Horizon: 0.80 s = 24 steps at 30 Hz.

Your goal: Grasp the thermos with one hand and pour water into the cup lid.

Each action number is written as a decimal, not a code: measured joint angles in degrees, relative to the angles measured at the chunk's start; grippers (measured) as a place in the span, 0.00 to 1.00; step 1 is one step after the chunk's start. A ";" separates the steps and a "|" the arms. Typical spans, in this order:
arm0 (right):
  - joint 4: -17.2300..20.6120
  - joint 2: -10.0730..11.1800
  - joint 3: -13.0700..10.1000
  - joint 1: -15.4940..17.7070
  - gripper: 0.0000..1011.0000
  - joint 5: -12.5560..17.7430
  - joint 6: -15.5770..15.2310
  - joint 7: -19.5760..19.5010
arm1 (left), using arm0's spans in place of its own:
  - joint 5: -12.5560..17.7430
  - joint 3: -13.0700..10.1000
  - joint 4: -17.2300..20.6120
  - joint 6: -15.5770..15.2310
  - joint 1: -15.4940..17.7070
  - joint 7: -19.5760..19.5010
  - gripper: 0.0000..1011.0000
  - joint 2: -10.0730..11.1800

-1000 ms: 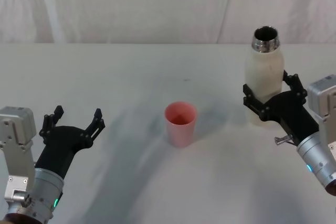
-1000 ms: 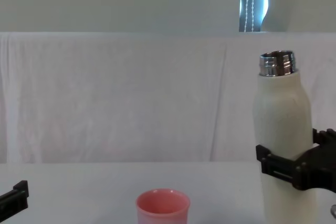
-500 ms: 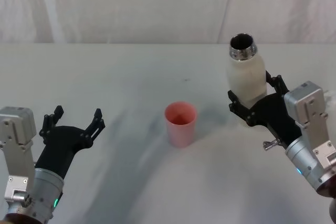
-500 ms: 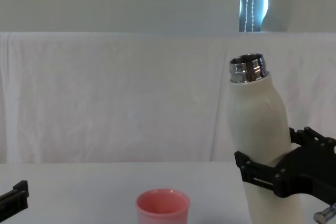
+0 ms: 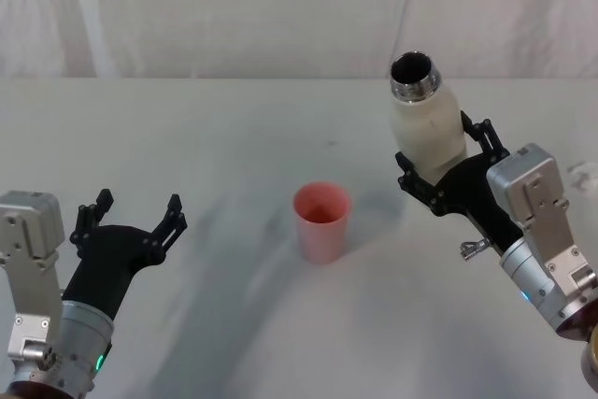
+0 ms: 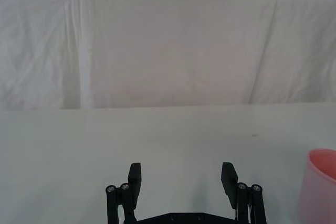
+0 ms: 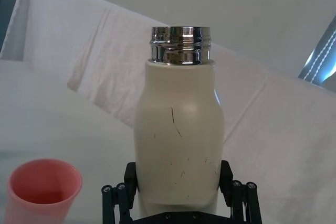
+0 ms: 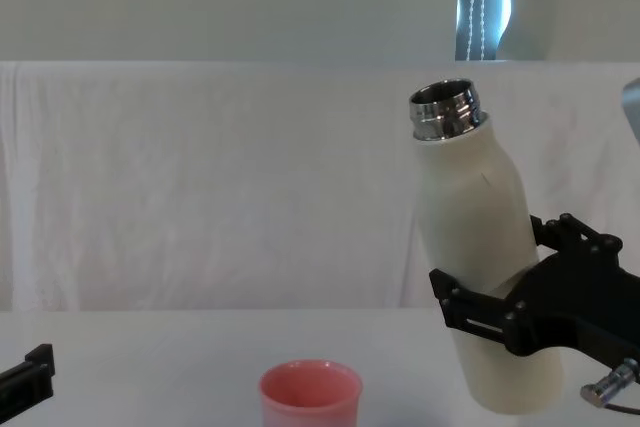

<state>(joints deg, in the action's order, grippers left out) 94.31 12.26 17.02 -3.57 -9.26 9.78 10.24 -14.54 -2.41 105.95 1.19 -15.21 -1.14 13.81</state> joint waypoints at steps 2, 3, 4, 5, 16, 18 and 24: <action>-0.04 0.09 0.07 -0.08 0.95 -0.34 0.15 -0.06 | 0.00 0.00 0.00 0.00 0.00 0.00 0.99 0.00; -0.14 0.18 0.18 -0.15 0.95 -0.76 0.35 -0.19 | 0.00 0.00 0.00 0.00 0.00 0.00 0.99 0.00; -0.19 0.22 0.24 -0.18 0.95 -0.99 0.44 -0.28 | 0.00 0.00 0.00 0.01 0.00 0.00 0.99 0.00; -0.25 0.30 0.32 -0.25 0.95 -1.38 0.62 -0.39 | 0.00 0.00 0.00 0.00 0.00 0.00 0.99 0.00; -0.63 1.18 1.23 -0.67 0.95 -4.32 2.05 -1.00 | 0.00 0.00 0.00 0.00 0.00 0.00 0.99 0.00; -0.73 1.43 1.54 -0.70 0.95 -5.31 2.47 -1.28 | 0.00 0.00 0.00 0.00 0.00 0.00 0.99 0.00; -1.03 2.21 2.42 -0.70 0.95 -8.08 3.61 -2.09 | 0.00 0.00 0.00 0.00 0.00 0.00 0.99 0.00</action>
<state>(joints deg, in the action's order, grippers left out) 93.28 14.47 19.43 -4.27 -17.33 13.39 8.15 -14.54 -2.41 105.95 1.19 -15.21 -1.14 13.80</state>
